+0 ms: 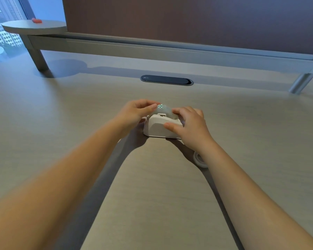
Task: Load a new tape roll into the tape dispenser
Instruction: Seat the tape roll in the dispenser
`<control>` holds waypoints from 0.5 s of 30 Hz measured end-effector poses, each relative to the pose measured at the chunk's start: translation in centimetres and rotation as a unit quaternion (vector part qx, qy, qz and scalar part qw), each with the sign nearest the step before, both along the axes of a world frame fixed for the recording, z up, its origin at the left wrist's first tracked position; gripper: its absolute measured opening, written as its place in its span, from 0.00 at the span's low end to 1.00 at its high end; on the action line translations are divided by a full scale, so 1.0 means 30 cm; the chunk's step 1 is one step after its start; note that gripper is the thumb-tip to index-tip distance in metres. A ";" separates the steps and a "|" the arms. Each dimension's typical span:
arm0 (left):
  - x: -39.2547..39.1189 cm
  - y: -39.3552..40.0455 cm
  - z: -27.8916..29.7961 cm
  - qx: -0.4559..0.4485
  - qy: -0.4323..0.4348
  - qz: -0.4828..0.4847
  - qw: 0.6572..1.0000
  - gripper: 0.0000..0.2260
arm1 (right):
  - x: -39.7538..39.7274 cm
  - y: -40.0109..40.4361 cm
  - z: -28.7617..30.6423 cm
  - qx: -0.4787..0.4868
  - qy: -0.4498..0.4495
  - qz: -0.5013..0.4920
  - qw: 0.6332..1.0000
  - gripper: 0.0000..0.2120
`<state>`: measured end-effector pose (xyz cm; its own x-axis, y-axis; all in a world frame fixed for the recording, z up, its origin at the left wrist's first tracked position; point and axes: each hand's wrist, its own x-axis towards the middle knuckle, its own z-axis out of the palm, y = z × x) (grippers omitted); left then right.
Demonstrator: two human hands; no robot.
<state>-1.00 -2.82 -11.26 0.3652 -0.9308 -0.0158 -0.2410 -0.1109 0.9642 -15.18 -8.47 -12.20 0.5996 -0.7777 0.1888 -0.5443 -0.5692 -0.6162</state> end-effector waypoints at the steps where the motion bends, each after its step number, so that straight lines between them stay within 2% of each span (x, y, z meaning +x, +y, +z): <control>1: -0.004 0.000 -0.003 0.000 0.023 0.005 1.000 0.09 | 0.001 0.000 -0.002 0.002 -0.001 -0.002 1.000 0.22; 5: -0.014 -0.003 -0.012 -0.017 0.064 0.022 0.998 0.08 | 0.004 -0.003 -0.006 0.005 -0.007 -0.005 1.000 0.20; 12: -0.018 -0.007 -0.013 -0.018 0.033 0.022 0.999 0.11 | 0.007 -0.003 -0.006 0.017 -0.014 -0.002 1.000 0.18; 15: -0.021 -0.006 -0.011 -0.022 0.014 0.016 1.000 0.13 | -0.002 -0.015 0.004 0.061 -0.032 0.019 0.997 0.18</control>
